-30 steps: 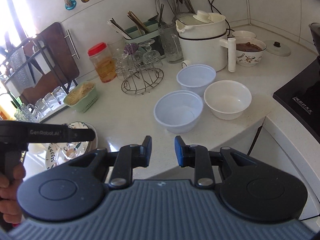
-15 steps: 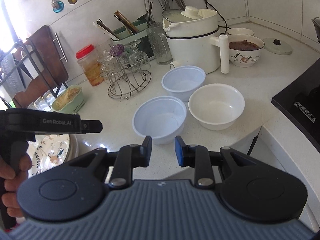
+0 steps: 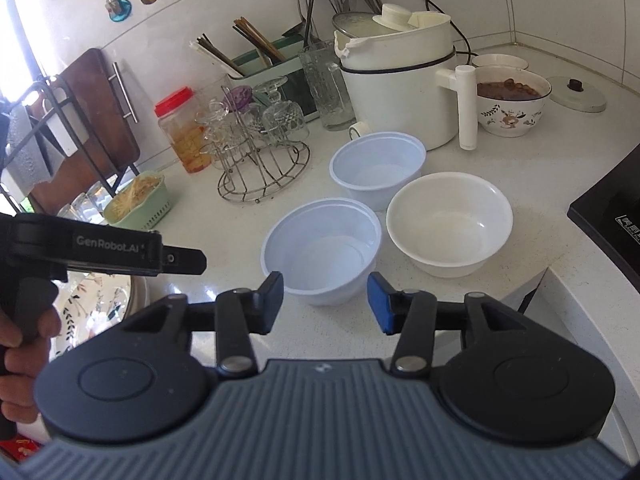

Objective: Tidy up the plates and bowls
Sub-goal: 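Move both grippers to the rim of the white plastic bowl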

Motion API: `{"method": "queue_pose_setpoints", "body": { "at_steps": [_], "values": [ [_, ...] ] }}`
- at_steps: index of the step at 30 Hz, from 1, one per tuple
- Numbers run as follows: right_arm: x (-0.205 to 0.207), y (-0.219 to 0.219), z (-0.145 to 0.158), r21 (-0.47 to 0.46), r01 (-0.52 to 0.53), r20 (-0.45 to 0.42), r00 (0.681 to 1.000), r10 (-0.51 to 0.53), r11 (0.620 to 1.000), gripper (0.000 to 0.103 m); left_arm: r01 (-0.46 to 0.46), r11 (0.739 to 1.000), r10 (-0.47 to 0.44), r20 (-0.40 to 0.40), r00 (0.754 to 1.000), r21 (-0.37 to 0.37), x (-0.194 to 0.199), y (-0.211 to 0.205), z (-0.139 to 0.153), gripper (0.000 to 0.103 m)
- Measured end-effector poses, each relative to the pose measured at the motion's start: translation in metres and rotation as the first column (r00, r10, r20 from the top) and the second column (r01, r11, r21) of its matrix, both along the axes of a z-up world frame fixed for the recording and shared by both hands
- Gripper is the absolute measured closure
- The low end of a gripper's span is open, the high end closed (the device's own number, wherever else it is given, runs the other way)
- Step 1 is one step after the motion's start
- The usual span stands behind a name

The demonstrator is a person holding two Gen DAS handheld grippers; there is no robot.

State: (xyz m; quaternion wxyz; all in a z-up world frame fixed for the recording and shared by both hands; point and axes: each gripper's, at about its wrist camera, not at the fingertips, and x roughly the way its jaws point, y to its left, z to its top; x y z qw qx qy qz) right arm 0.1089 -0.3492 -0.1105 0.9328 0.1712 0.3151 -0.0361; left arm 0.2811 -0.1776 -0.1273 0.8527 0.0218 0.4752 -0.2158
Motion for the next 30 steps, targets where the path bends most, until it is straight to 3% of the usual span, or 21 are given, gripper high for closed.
{"method": "queue_pose_setpoints", "body": {
  "at_steps": [10,24,27,30],
  "values": [
    [0.006,-0.003,-0.015,0.003,0.033,0.011,0.999,-0.033,0.999,0.054,0.015,0.997,-0.016,-0.002,1.0,-0.08,0.011,-0.009,-0.017,0.038],
    [0.044,-0.013,-0.038,-0.01,0.113,-0.013,0.993,-0.113,0.994,0.054,0.018,0.985,-0.03,-0.066,0.997,-0.174,0.03,-0.022,-0.04,0.04],
    [0.048,-0.016,-0.044,0.011,0.123,-0.009,0.992,-0.123,0.992,0.059,0.032,0.984,-0.044,-0.063,0.997,-0.173,0.033,-0.026,-0.045,0.05],
    [0.049,-0.015,-0.047,0.002,0.128,-0.019,0.992,-0.128,0.992,0.076,0.044,0.981,-0.059,-0.074,0.996,-0.189,0.037,-0.027,-0.05,0.071]
  ]
}}
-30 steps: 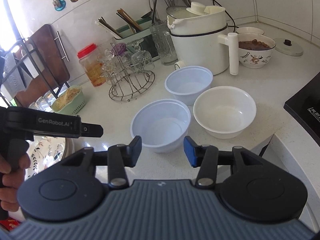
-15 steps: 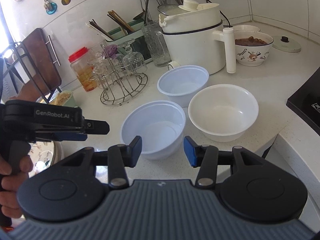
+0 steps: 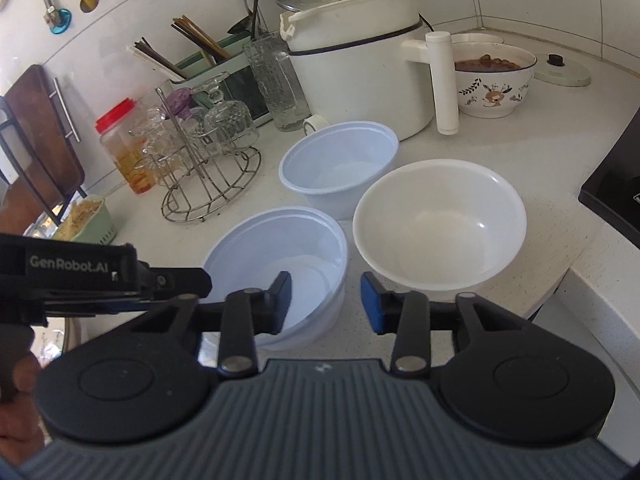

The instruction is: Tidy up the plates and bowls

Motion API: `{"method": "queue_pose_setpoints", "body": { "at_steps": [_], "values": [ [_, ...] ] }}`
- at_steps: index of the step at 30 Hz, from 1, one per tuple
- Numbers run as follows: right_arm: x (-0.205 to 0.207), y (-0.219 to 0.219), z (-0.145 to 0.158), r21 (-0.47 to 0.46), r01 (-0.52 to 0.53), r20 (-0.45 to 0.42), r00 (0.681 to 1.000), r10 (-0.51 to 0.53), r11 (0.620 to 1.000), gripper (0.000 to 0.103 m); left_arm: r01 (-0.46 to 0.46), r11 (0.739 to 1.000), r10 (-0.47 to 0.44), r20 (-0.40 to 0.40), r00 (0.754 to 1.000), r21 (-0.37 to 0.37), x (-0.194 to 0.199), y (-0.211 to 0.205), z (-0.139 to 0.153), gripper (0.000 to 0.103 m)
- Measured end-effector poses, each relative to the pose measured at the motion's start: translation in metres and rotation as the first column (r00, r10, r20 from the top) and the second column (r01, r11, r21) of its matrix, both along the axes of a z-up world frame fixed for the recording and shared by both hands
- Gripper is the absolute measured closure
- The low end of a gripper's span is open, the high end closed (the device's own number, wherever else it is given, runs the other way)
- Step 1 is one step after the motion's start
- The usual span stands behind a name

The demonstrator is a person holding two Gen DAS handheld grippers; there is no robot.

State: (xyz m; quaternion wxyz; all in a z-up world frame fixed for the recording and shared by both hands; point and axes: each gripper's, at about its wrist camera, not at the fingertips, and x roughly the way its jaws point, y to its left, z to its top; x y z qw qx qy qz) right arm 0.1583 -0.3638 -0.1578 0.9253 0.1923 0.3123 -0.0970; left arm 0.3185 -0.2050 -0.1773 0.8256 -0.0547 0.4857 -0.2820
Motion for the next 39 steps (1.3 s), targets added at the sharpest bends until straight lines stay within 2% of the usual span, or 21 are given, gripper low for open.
{"method": "queue_pose_setpoints", "body": {
  "at_steps": [1,3,7,14,19,24,26,28,29,30,31,35,39],
  "values": [
    [0.0,0.0,-0.001,0.002,0.003,-0.003,1.0,-0.003,1.0,0.078,0.006,1.0,-0.006,-0.004,1.0,-0.001,0.001,-0.001,-0.001,0.079],
    [-0.001,-0.001,-0.003,0.016,0.005,0.002,1.0,-0.005,1.0,0.08,0.022,1.0,-0.022,0.003,1.0,-0.005,0.002,-0.002,-0.002,0.085],
    [0.0,-0.001,-0.005,0.014,0.013,0.012,1.0,-0.013,1.0,0.081,0.034,0.999,-0.034,0.025,0.999,0.004,0.001,-0.003,-0.002,0.09],
    [0.001,0.009,0.002,0.057,-0.024,0.03,0.999,0.023,0.998,0.087,0.046,0.999,-0.045,0.003,0.999,-0.017,-0.001,0.004,0.006,0.093],
    [0.006,0.025,0.011,0.058,-0.068,0.021,0.998,0.067,0.996,0.087,0.051,0.999,-0.051,0.013,0.999,0.006,-0.01,0.006,0.019,0.093],
    [0.009,0.026,0.014,0.083,-0.07,0.003,0.998,0.07,0.994,0.087,0.006,0.999,-0.007,0.033,0.999,0.034,-0.011,0.024,0.031,0.093],
    [0.011,0.026,0.016,0.082,-0.073,-0.004,0.997,0.074,0.994,0.087,-0.023,0.998,0.019,0.056,0.998,0.066,-0.01,0.032,0.035,0.09],
    [0.014,0.024,0.017,0.079,-0.07,-0.02,0.997,0.072,0.994,0.087,-0.049,0.993,0.042,0.062,0.997,0.111,-0.007,0.04,0.039,0.072],
    [0.015,0.023,0.018,0.081,-0.066,-0.028,0.997,0.069,0.994,0.087,-0.063,0.992,0.056,0.063,0.996,0.112,-0.007,0.046,0.041,0.066],
    [0.016,0.021,0.02,0.085,-0.063,-0.033,0.997,0.066,0.994,0.087,-0.079,0.991,0.073,0.062,0.995,0.109,-0.005,0.051,0.042,0.054],
    [0.016,0.019,0.022,0.087,-0.061,-0.036,0.997,0.064,0.994,0.086,-0.095,0.989,0.088,0.059,0.994,0.111,-0.003,0.056,0.043,0.05],
    [0.016,0.013,0.027,0.114,-0.106,-0.022,0.994,0.109,0.988,0.085,-0.132,0.985,0.131,0.016,0.991,0.108,0.004,0.063,0.036,0.05],
    [0.019,0.011,0.026,0.094,-0.106,-0.068,0.991,0.113,0.99,0.085,-0.144,0.984,0.147,-0.021,0.989,0.103,0.007,0.055,0.025,0.051]
  ]
}}
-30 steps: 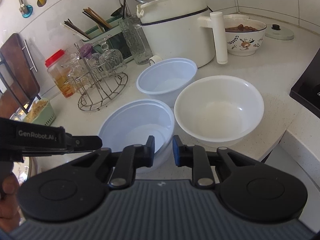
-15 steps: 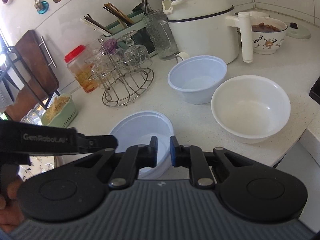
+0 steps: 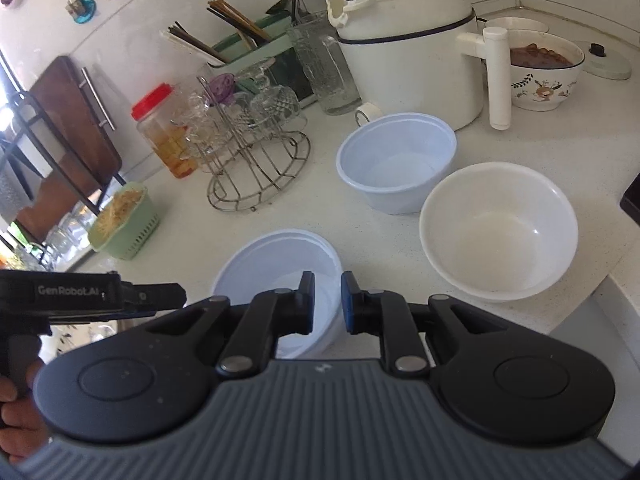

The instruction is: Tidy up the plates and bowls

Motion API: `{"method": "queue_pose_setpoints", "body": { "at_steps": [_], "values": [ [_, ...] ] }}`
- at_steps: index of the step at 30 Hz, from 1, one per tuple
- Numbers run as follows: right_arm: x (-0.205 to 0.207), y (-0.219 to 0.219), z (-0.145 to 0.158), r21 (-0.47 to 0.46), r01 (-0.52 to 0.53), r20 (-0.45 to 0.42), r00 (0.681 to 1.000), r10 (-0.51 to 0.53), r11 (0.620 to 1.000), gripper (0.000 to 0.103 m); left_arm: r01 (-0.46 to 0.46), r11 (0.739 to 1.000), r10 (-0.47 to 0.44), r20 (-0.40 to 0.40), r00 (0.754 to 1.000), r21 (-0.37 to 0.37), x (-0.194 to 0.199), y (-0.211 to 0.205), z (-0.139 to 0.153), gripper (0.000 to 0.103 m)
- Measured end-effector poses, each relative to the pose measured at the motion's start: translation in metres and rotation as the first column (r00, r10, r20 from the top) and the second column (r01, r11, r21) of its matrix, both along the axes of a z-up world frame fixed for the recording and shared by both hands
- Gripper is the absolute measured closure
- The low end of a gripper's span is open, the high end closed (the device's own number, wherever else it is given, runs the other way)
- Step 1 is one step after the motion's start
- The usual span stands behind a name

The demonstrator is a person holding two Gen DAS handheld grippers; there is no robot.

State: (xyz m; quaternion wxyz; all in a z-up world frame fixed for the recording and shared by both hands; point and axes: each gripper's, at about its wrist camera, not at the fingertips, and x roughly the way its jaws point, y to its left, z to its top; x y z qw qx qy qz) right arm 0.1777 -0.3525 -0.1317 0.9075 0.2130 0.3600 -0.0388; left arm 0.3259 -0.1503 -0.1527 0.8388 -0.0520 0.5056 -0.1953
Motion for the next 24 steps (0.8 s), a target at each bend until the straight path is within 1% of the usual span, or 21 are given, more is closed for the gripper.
{"method": "queue_pose_setpoints", "body": {
  "at_steps": [3,5,7,11,13,15,16,21,24],
  "values": [
    [0.0,-0.004,0.001,-0.009,-0.012,-0.014,1.0,0.011,1.0,0.084,-0.012,1.0,0.012,-0.01,1.0,-0.023,-0.002,-0.007,-0.005,0.052],
    [0.003,-0.008,0.001,-0.007,-0.027,-0.024,0.999,0.027,1.0,0.076,-0.019,1.0,0.019,-0.009,1.0,-0.024,-0.003,-0.01,-0.007,0.056],
    [0.008,-0.011,-0.002,-0.003,-0.045,-0.033,0.998,0.045,0.999,0.076,-0.034,0.999,0.034,-0.021,0.999,-0.039,-0.003,-0.013,-0.011,0.061],
    [0.018,-0.01,-0.006,-0.008,-0.095,-0.037,0.995,0.094,0.995,0.076,-0.051,0.998,0.05,-0.027,0.998,-0.038,-0.002,-0.015,-0.017,0.07],
    [0.022,-0.008,-0.008,-0.011,-0.109,-0.037,0.993,0.109,0.994,0.076,-0.057,0.998,0.056,-0.03,0.998,-0.034,-0.001,-0.016,-0.02,0.077],
    [0.025,-0.006,-0.012,-0.006,-0.123,-0.047,0.991,0.122,0.992,0.076,-0.06,0.998,0.059,-0.027,0.998,-0.031,0.0,-0.017,-0.022,0.08],
    [0.027,-0.005,-0.013,-0.004,-0.128,-0.053,0.99,0.128,0.992,0.078,-0.061,0.998,0.061,-0.025,0.998,-0.03,0.0,-0.017,-0.022,0.081],
    [0.031,0.004,-0.018,0.011,-0.158,-0.076,0.984,0.159,0.987,0.077,-0.071,0.996,0.069,-0.042,0.997,-0.052,0.001,-0.014,-0.024,0.081],
    [0.03,0.009,-0.015,0.015,-0.164,-0.076,0.983,0.165,0.986,0.077,-0.075,0.996,0.074,-0.035,0.997,-0.044,0.0,-0.009,-0.02,0.081]
  ]
}}
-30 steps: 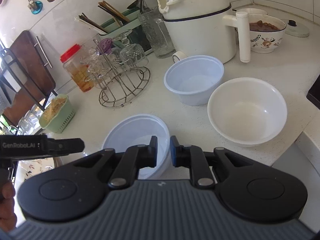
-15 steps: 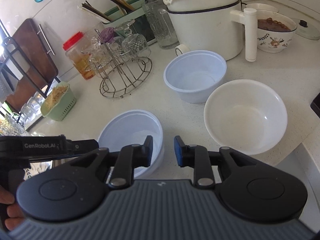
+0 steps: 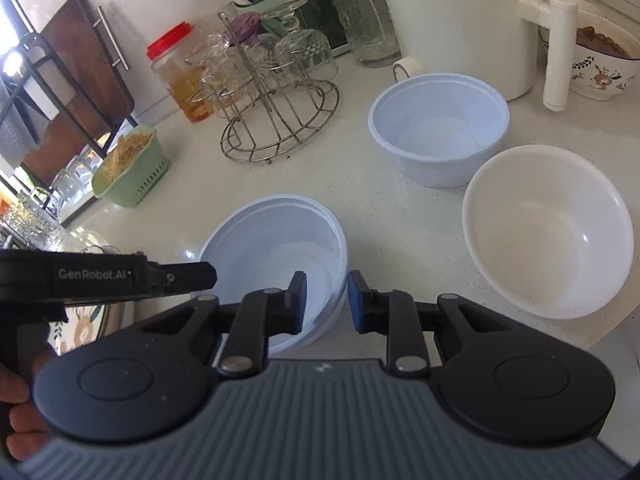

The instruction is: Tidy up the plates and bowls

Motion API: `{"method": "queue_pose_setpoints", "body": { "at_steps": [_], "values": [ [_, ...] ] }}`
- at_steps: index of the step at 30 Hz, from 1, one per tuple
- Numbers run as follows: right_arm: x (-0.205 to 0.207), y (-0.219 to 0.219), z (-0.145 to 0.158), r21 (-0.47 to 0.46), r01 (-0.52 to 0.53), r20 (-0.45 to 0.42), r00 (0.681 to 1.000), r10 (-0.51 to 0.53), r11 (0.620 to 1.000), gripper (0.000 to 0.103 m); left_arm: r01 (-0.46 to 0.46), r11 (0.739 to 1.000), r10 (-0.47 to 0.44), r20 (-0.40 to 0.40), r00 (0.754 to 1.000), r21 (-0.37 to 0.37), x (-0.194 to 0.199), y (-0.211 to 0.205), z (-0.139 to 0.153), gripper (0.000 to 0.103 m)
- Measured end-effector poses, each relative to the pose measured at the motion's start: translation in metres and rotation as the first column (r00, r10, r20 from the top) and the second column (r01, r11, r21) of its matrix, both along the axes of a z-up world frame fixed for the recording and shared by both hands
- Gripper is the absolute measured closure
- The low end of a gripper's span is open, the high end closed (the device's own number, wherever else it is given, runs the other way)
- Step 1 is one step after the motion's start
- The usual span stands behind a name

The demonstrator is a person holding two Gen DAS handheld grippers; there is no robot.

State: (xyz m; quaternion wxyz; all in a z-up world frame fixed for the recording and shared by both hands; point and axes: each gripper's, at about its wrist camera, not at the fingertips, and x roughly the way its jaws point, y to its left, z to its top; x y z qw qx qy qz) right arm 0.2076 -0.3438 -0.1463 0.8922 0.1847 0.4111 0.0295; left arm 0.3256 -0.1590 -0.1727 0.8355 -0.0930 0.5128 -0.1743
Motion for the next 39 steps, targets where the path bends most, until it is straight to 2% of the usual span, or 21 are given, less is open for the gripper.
{"method": "queue_pose_setpoints", "body": {
  "at_steps": [8,15,18,21,27,32,34,39],
  "values": [
    [0.006,0.021,0.007,0.018,-0.021,0.028,0.999,0.02,1.0,0.077,-0.025,1.0,0.025,0.018,1.0,-0.004,-0.004,0.026,0.016,0.081],
    [0.011,0.036,0.001,0.01,-0.061,0.013,0.998,0.061,0.998,0.077,-0.048,0.999,0.047,0.017,0.999,0.023,-0.006,0.041,0.012,0.081],
    [0.011,0.034,0.001,0.031,-0.055,0.006,0.998,0.055,0.998,0.077,-0.048,0.998,0.047,0.035,0.998,0.04,-0.007,0.042,0.014,0.08],
    [0.011,0.034,0.004,0.006,-0.046,0.008,0.999,0.046,0.999,0.077,-0.046,0.998,0.044,0.039,0.998,0.043,-0.005,0.043,0.017,0.08],
    [0.0,0.028,0.03,-0.017,-0.035,0.066,0.997,0.036,0.999,0.076,-0.047,0.998,0.044,0.074,0.996,0.035,-0.013,0.045,0.035,0.08],
    [-0.014,0.026,0.053,-0.029,-0.025,0.111,0.993,0.028,0.999,0.077,-0.034,0.998,0.028,0.117,0.993,0.05,-0.027,0.042,0.058,0.08],
    [-0.021,0.026,0.062,-0.034,-0.017,0.127,0.992,0.022,0.999,0.076,-0.041,0.999,0.036,0.118,0.992,0.036,-0.032,0.044,0.069,0.08],
    [-0.037,0.028,0.087,-0.028,0.035,0.172,0.985,-0.029,0.999,0.077,-0.023,0.999,0.016,0.162,0.987,0.038,-0.047,0.05,0.1,0.08]
  ]
}}
